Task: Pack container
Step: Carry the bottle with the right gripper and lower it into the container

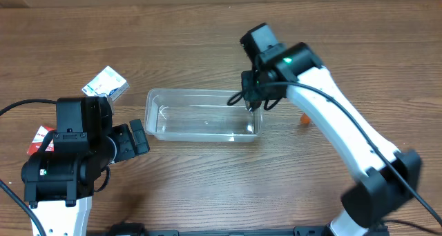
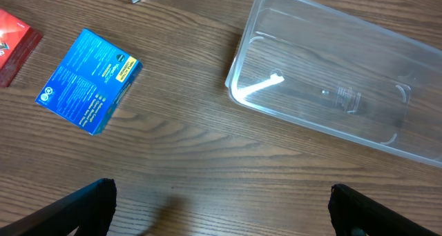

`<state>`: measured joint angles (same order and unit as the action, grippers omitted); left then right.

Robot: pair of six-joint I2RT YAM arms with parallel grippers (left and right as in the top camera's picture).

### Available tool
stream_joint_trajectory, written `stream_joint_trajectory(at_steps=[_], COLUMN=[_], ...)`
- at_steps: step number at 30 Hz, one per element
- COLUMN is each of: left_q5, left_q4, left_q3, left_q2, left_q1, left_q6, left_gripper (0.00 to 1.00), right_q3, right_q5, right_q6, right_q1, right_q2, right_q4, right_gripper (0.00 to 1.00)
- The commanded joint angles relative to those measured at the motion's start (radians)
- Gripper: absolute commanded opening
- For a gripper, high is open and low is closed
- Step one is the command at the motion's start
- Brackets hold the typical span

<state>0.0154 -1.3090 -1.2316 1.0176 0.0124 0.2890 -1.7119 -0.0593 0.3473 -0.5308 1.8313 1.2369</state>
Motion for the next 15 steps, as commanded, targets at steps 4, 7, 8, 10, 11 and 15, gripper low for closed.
stream_joint_trajectory(at_steps=[4, 7, 8, 10, 11, 15], left_q5=[0.003, 0.003, 0.003, 0.004, 0.003, 0.004], left_q4=[0.004, 0.004, 0.004, 0.004, 0.004, 0.004], left_q3=[-0.024, -0.024, -0.024, -0.024, -0.024, -0.024], left_q2=[0.003, 0.003, 0.003, 0.003, 0.003, 0.003], left_q1=[-0.005, -0.005, -0.005, -0.005, -0.005, -0.006], left_q6=[0.003, 0.003, 0.003, 0.003, 0.003, 0.003], left_gripper=[1.00, 1.00, 1.00, 1.00, 1.00, 1.00], right_q3=[-0.024, -0.024, -0.024, -0.024, -0.024, -0.023], right_q5=[-0.011, -0.011, -0.011, -0.011, -0.011, -0.011], right_q6=[0.008, 0.008, 0.008, 0.008, 0.008, 0.008], right_q1=[0.000, 0.000, 0.000, 0.000, 0.000, 0.000], right_q2=[0.079, 0.108, 0.120, 0.141, 0.150, 0.182], right_q4=[-0.048, -0.062, -0.063, -0.069, -0.071, -0.085], right_gripper=[0.04, 0.04, 0.04, 0.04, 0.04, 0.04])
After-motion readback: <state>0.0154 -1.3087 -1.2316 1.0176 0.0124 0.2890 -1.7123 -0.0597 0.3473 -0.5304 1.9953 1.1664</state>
